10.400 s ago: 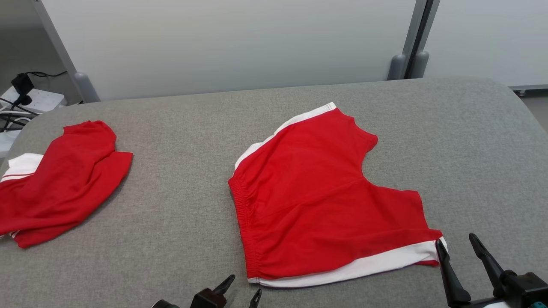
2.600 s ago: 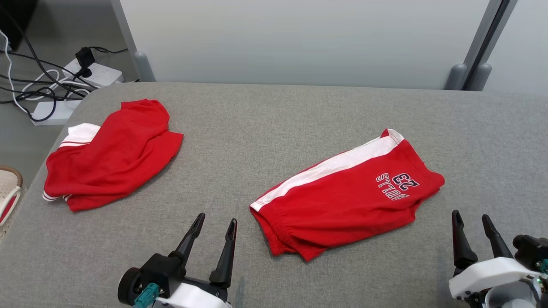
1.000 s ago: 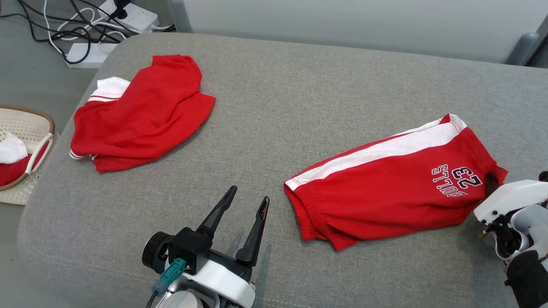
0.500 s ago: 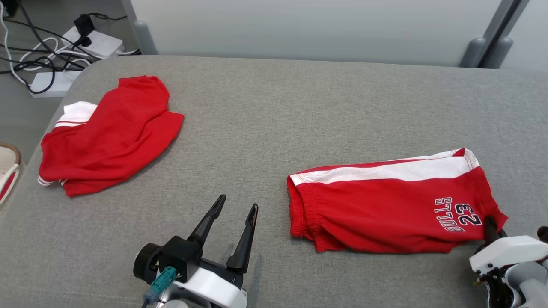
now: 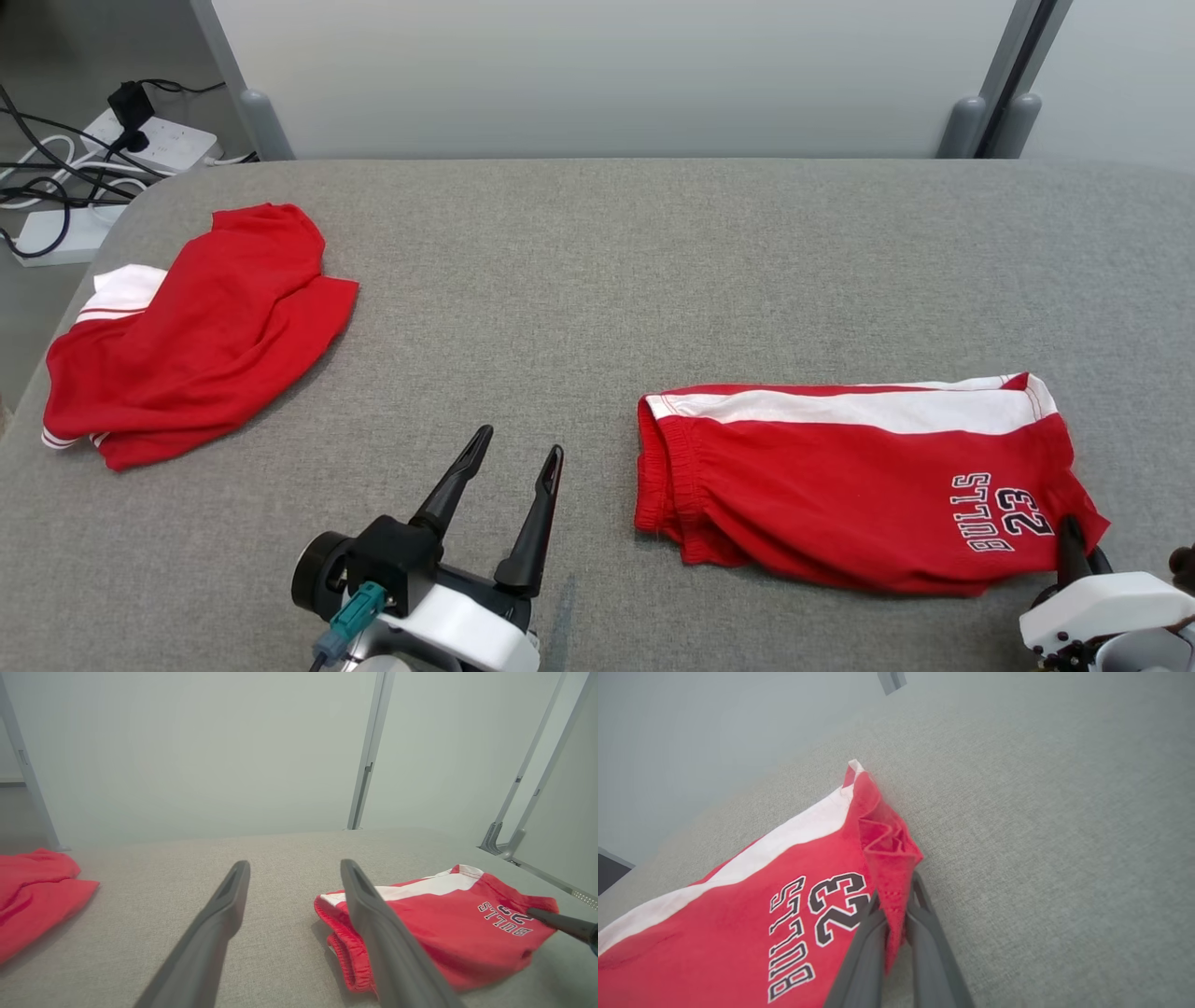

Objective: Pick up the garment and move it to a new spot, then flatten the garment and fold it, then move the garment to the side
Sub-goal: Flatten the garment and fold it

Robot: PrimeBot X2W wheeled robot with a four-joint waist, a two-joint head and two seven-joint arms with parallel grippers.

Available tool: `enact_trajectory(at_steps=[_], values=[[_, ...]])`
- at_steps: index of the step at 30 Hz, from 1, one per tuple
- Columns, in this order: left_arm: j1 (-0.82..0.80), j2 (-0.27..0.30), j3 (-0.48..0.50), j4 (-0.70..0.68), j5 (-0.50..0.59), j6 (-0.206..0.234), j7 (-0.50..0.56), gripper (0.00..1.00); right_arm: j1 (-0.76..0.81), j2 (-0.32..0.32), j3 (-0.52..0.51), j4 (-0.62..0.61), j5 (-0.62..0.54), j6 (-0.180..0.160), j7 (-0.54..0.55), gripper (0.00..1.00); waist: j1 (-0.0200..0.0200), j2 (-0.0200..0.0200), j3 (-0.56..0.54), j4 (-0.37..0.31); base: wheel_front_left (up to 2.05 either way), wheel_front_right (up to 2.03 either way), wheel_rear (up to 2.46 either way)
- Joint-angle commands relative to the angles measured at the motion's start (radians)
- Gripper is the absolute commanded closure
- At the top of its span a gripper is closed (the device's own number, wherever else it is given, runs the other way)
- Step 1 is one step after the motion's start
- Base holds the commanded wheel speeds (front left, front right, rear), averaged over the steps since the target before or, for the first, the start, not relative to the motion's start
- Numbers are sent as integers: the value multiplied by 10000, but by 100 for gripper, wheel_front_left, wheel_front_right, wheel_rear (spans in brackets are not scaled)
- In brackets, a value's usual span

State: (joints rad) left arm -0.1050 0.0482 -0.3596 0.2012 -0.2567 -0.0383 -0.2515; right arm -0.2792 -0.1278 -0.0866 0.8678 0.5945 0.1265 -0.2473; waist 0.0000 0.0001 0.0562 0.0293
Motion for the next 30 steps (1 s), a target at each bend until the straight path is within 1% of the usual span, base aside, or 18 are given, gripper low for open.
enact_trajectory(at_steps=[1,4,9,15,19,24,27,30], values=[[-51,20,306,-273,-46,-9,-103,0,21,-69,69,-383,-281,42,-143,100,0,-1,-26,11,0,0,0],[-37,20,283,-248,-46,-20,-103,0,62,62,-96,-606,-547,42,-144,100,0,-1,-55,50,0,0,0],[-45,20,223,-171,-52,-26,-103,0,90,350,-226,-1409,-1127,42,-144,100,0,-1,-131,212,0,0,0],[-2,20,131,-99,-50,-5,-103,0,98,618,110,-2733,-1615,42,98,100,0,-1,-246,523,0,0,0],[91,20,73,-6,10,2,-103,0,232,725,580,-3710,-1771,42,510,100,0,-1,-377,782,0,0,0],[124,20,21,34,122,8,-103,0,437,768,1554,-4895,-1904,42,1087,100,0,-1,-425,1106,0,0,0],[129,20,11,45,122,16,-103,0,585,772,2204,-5420,-1886,42,1362,100,0,-1,-427,1280,0,0,0],[136,20,-17,41,110,16,-103,0,750,773,2800,-5685,-1907,42,1600,100,0,-1,-392,1428,0,0,0]])
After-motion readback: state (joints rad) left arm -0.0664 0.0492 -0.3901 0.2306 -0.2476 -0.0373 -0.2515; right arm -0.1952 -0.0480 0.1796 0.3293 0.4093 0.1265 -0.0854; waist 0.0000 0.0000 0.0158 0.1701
